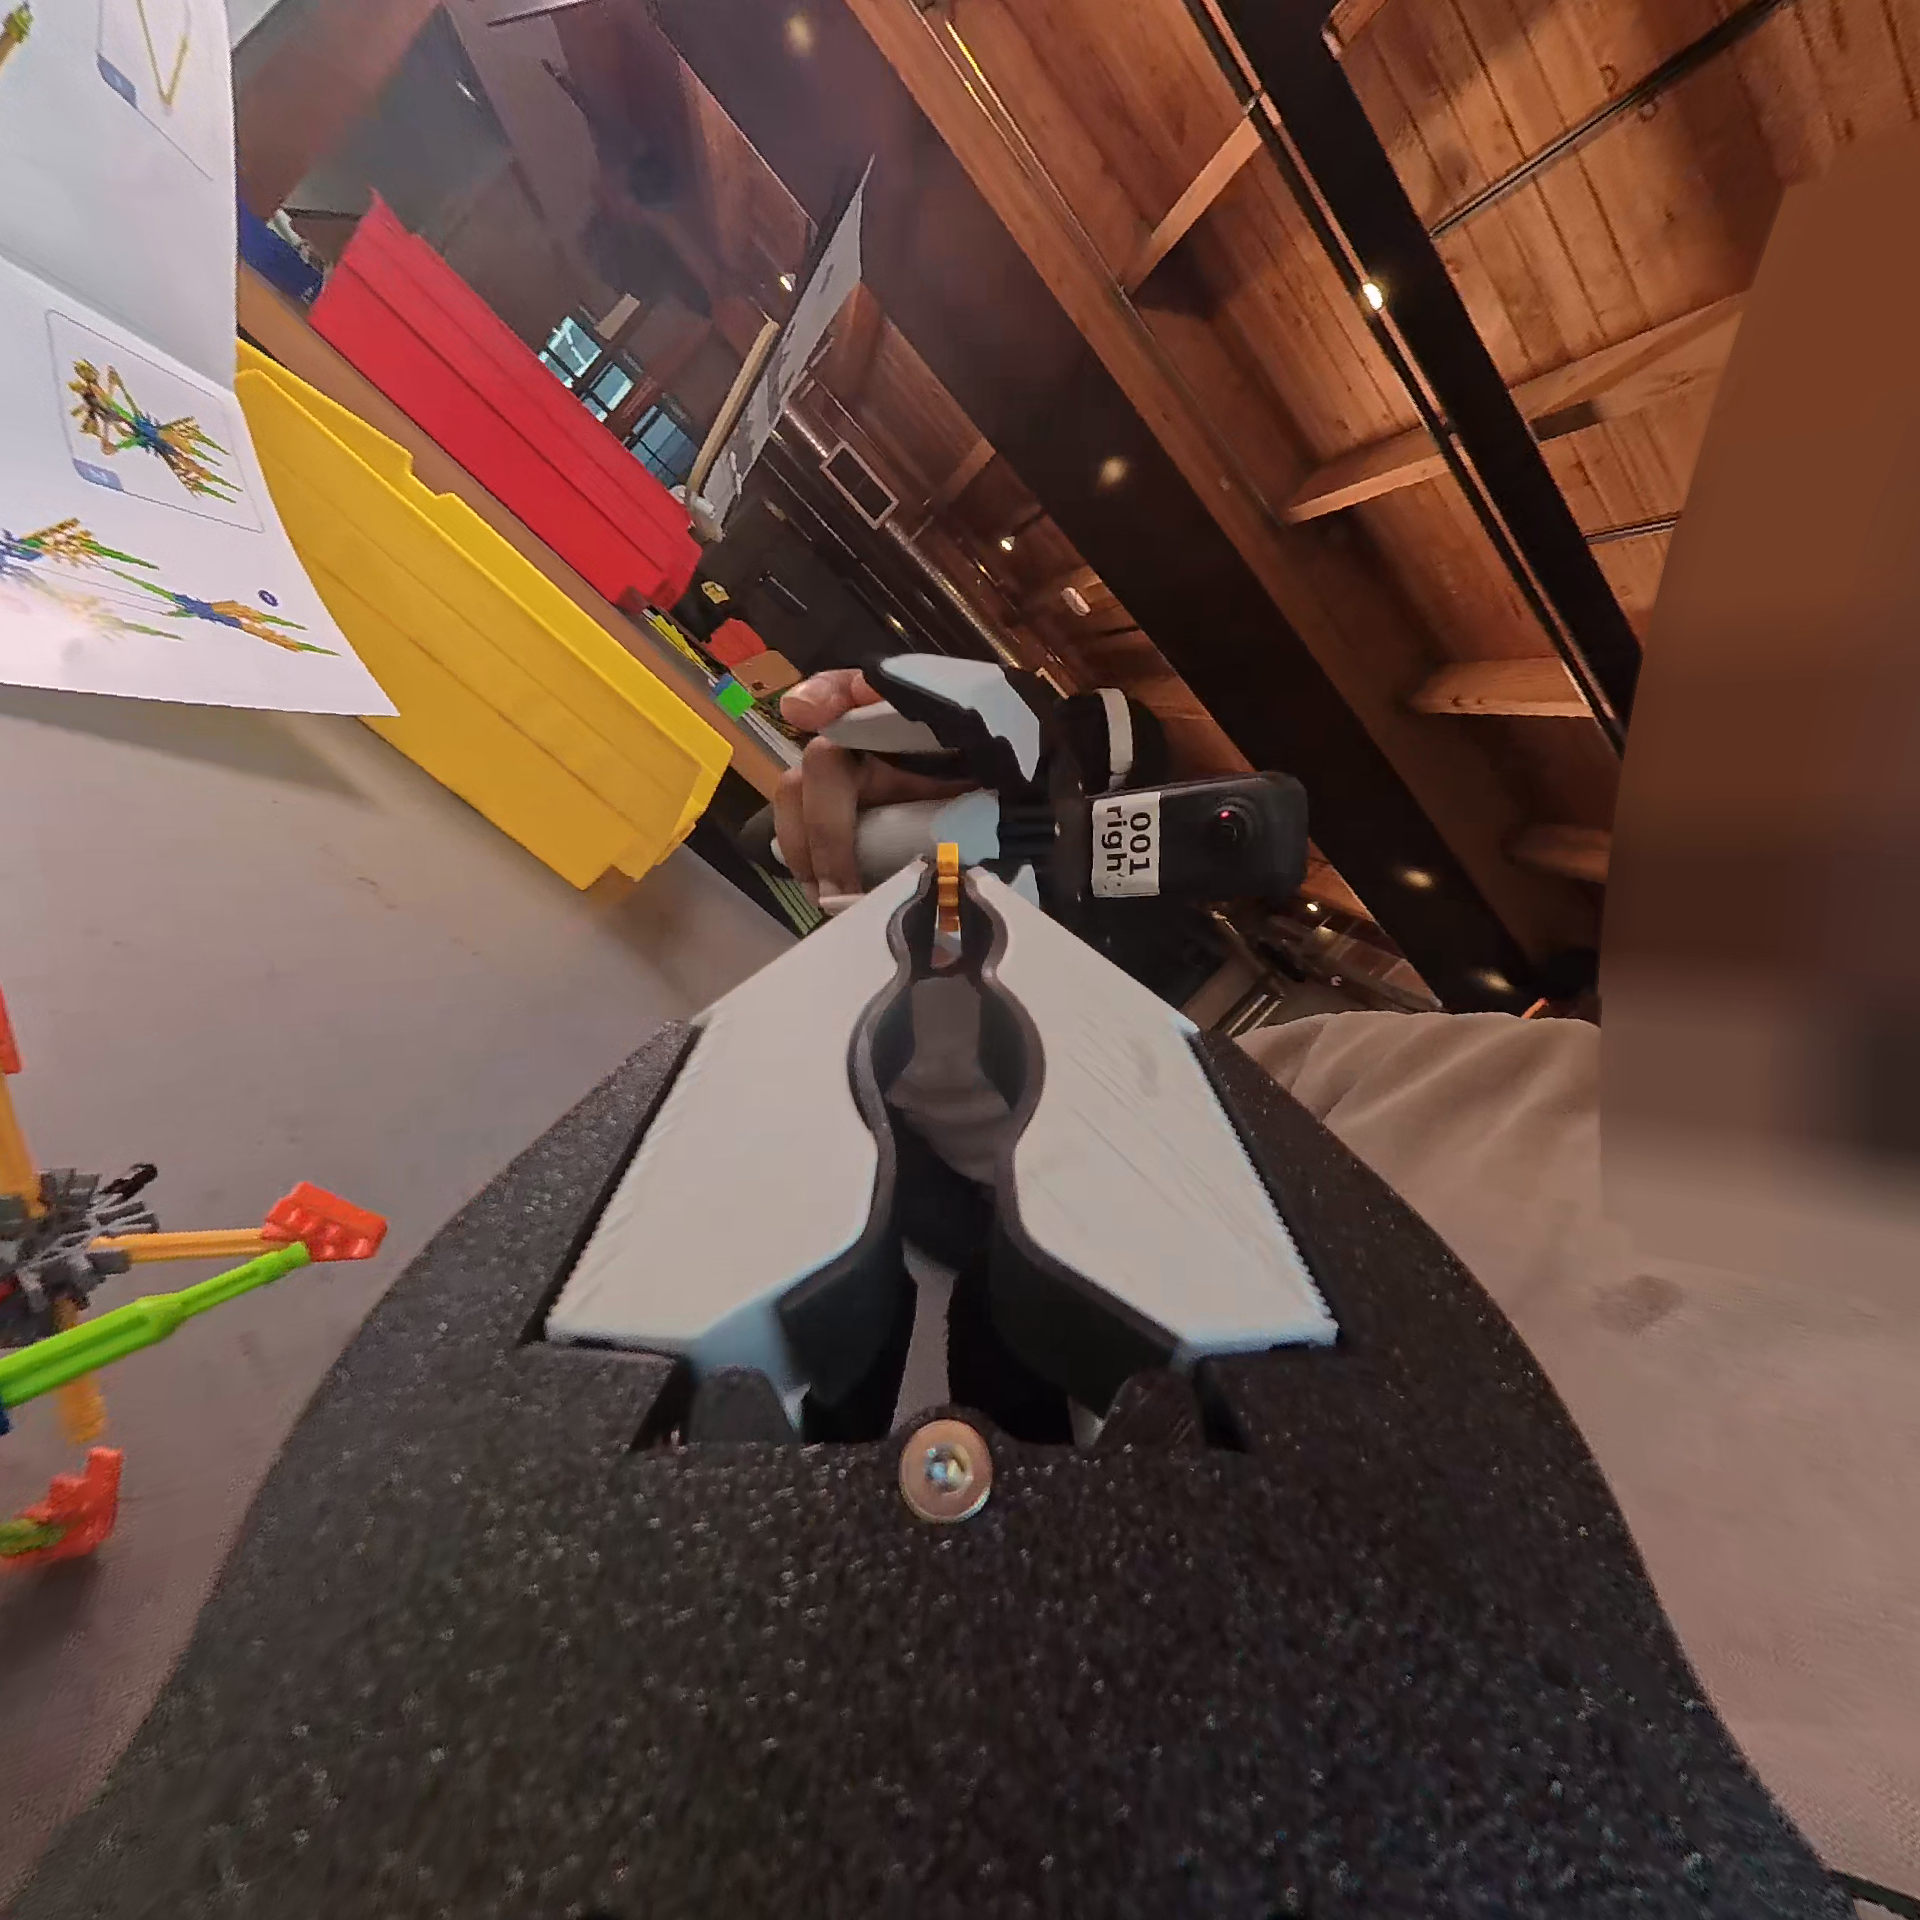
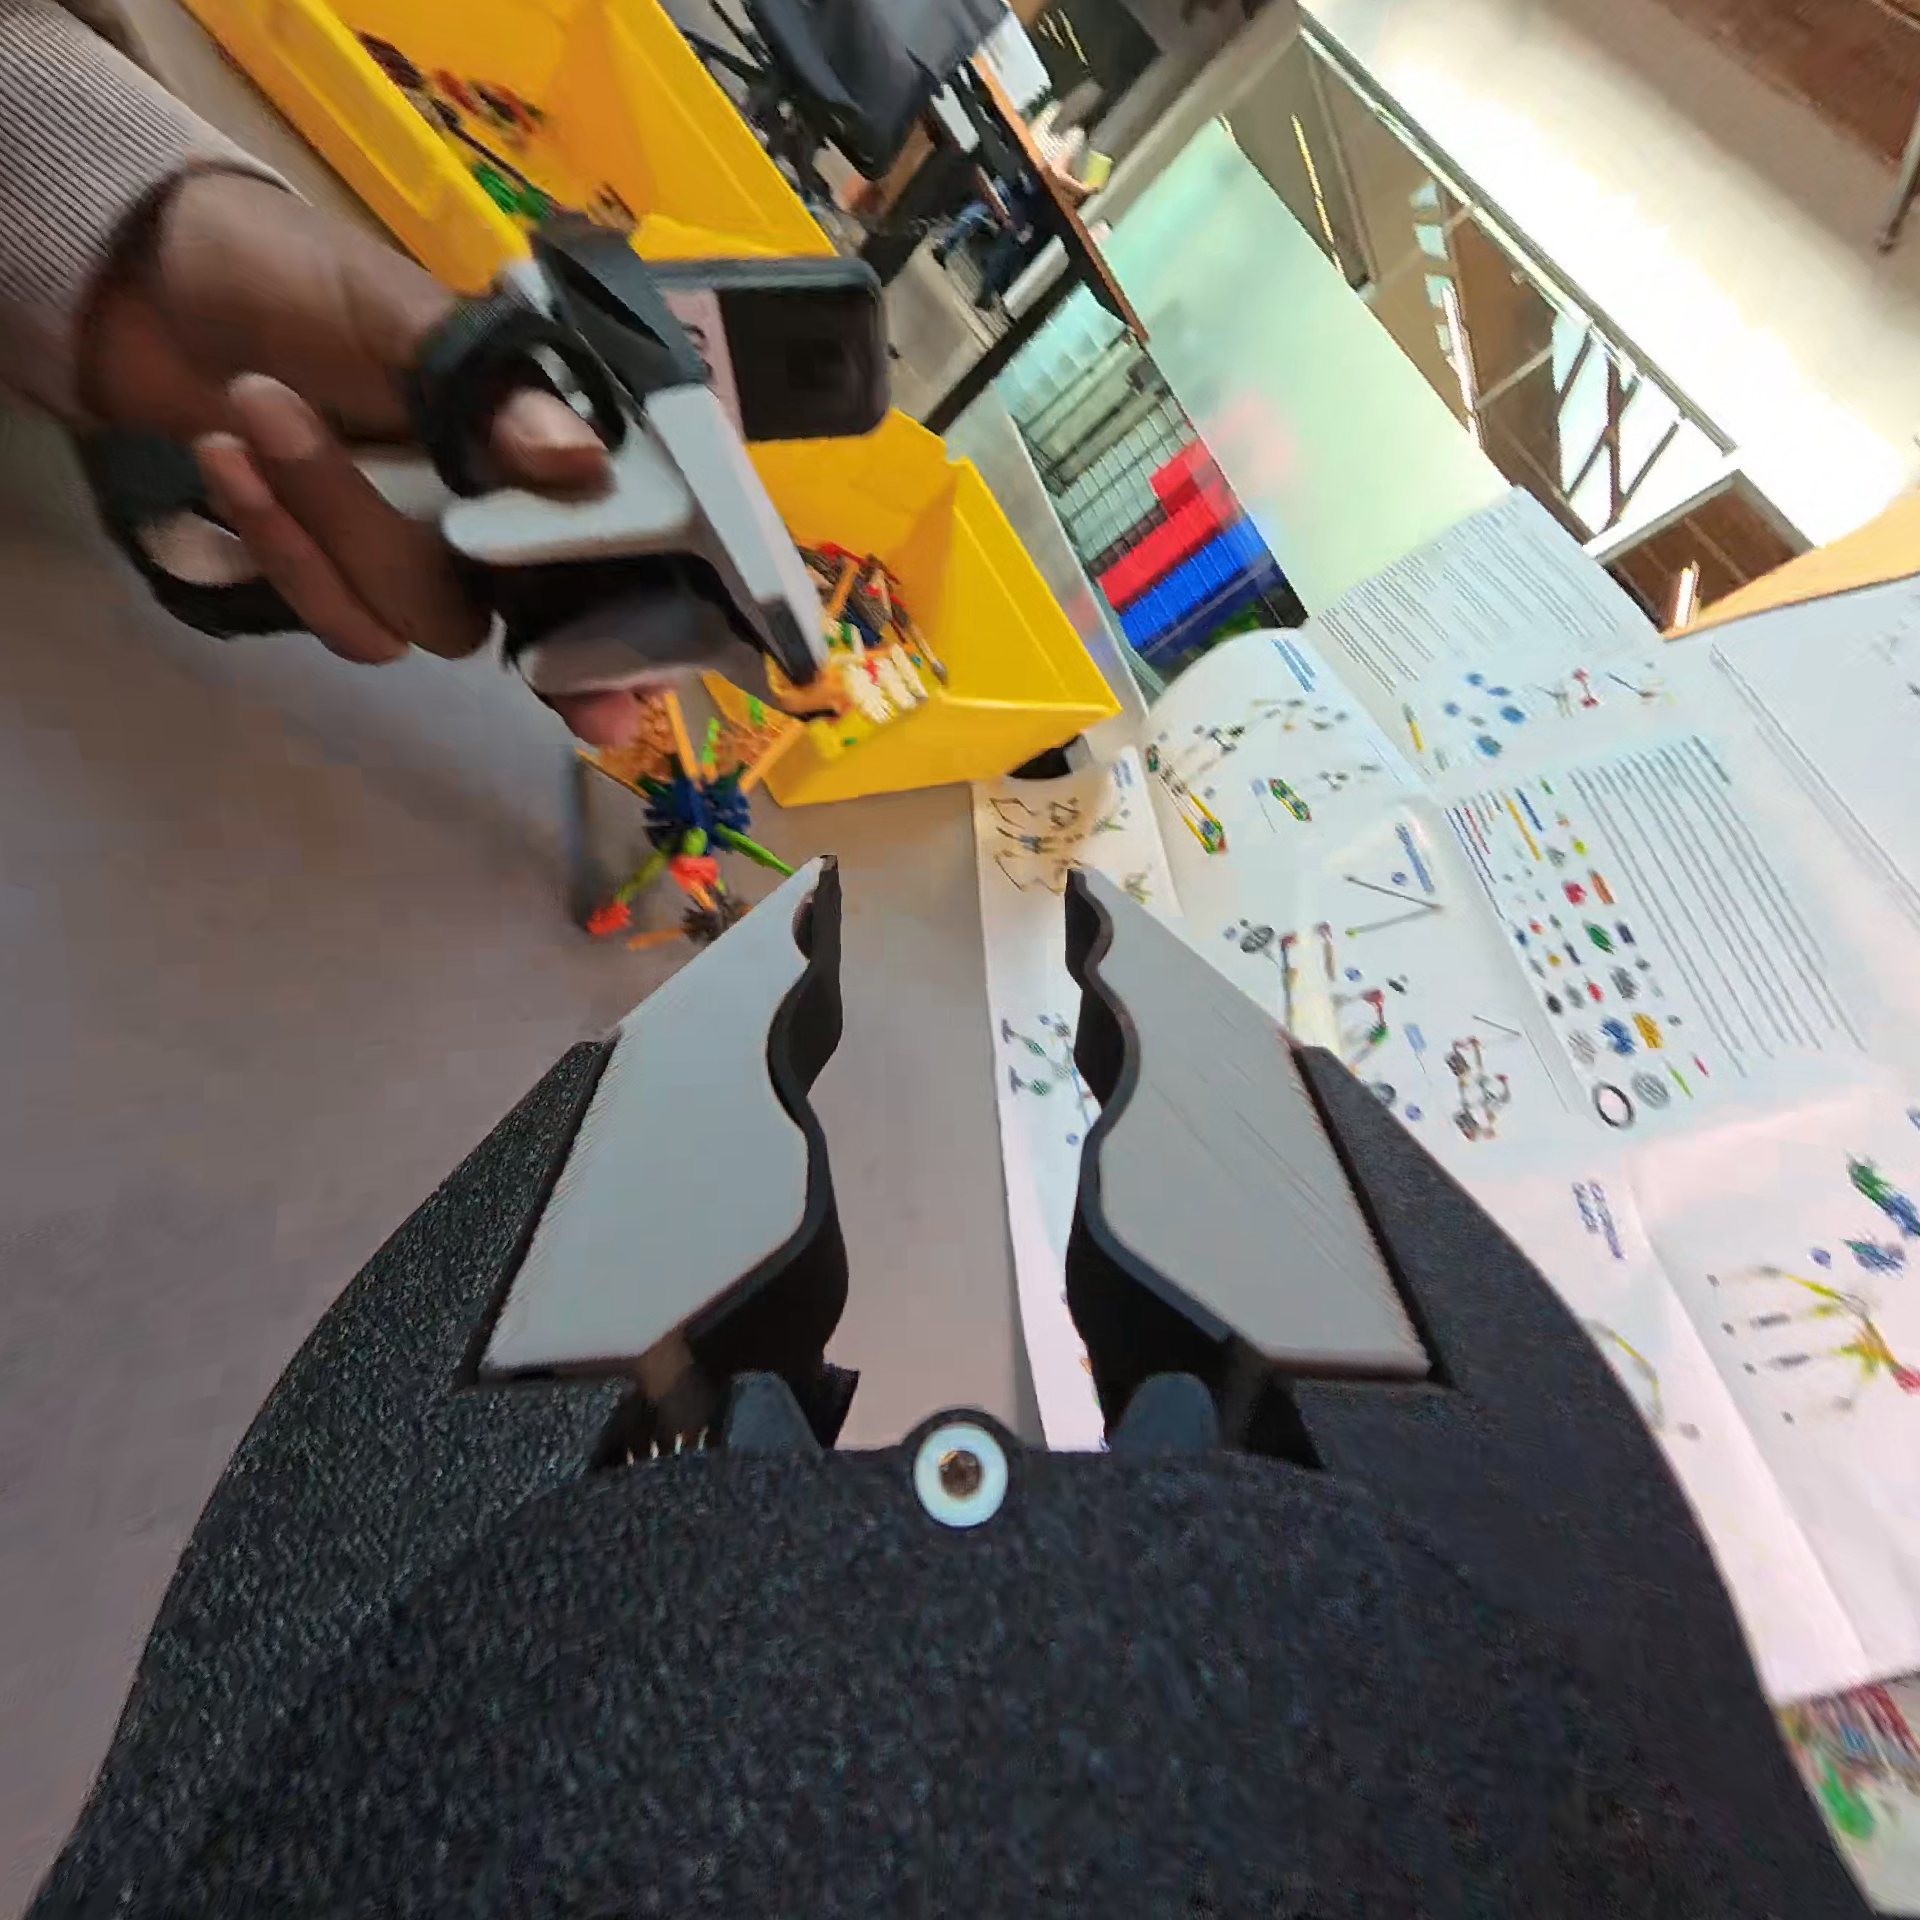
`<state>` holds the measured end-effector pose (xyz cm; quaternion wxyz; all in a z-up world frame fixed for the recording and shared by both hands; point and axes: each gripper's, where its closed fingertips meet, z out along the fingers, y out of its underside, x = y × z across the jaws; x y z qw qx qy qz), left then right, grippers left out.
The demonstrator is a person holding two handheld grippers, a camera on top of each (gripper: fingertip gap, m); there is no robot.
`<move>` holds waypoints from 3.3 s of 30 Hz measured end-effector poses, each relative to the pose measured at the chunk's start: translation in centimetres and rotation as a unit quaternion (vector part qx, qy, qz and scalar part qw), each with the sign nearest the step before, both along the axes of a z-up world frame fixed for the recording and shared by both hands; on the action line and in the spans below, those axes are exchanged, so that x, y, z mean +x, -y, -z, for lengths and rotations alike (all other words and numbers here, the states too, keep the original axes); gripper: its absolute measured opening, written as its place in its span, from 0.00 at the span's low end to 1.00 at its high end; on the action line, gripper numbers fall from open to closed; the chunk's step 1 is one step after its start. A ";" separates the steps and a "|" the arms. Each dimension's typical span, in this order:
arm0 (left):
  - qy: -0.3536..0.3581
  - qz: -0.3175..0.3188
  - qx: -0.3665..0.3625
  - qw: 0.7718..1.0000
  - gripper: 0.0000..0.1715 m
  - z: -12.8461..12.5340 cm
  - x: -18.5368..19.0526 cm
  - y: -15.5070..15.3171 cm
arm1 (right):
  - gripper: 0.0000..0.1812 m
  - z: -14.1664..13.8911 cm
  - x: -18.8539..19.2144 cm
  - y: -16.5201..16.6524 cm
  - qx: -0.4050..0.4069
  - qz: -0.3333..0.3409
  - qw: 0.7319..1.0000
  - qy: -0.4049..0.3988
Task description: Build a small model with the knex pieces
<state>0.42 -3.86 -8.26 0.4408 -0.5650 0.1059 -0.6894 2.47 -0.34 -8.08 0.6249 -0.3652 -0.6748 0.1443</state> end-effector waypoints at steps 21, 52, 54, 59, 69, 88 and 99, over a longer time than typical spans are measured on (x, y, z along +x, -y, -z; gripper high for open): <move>-0.153 -0.201 0.079 0.964 0.16 -0.9 -6.9 -3.2 | 0.07 -4.2 9.1 -12.4 -0.019 0.275 0.956 -0.102; -0.667 -0.125 0.189 0.710 0.11 12.5 -7.3 -3.6 | 0.12 12.9 -4.7 -2.6 -0.144 0.068 0.975 0.152; -0.664 -0.129 0.200 0.708 0.05 12.4 -7.0 -3.7 | 0.12 13.5 -5.7 -2.9 -0.126 0.066 0.977 0.157; -0.640 -0.116 0.196 0.734 0.05 12.2 -6.6 -3.4 | 0.00 14.0 -6.0 -2.5 -0.109 0.042 0.980 0.163; -0.602 -0.102 0.190 0.769 0.05 11.5 -5.9 -2.9 | 0.02 12.2 -5.1 -1.2 -0.087 0.006 0.986 0.141; -0.651 -0.152 0.302 0.679 0.14 9.2 -5.4 -2.6 | 0.00 10.3 -3.9 1.1 -0.292 -0.013 0.949 0.116; -0.561 -0.180 0.247 0.769 0.11 6.6 -6.1 -2.8 | 0.00 9.8 -2.9 -1.2 -0.514 0.008 0.856 0.042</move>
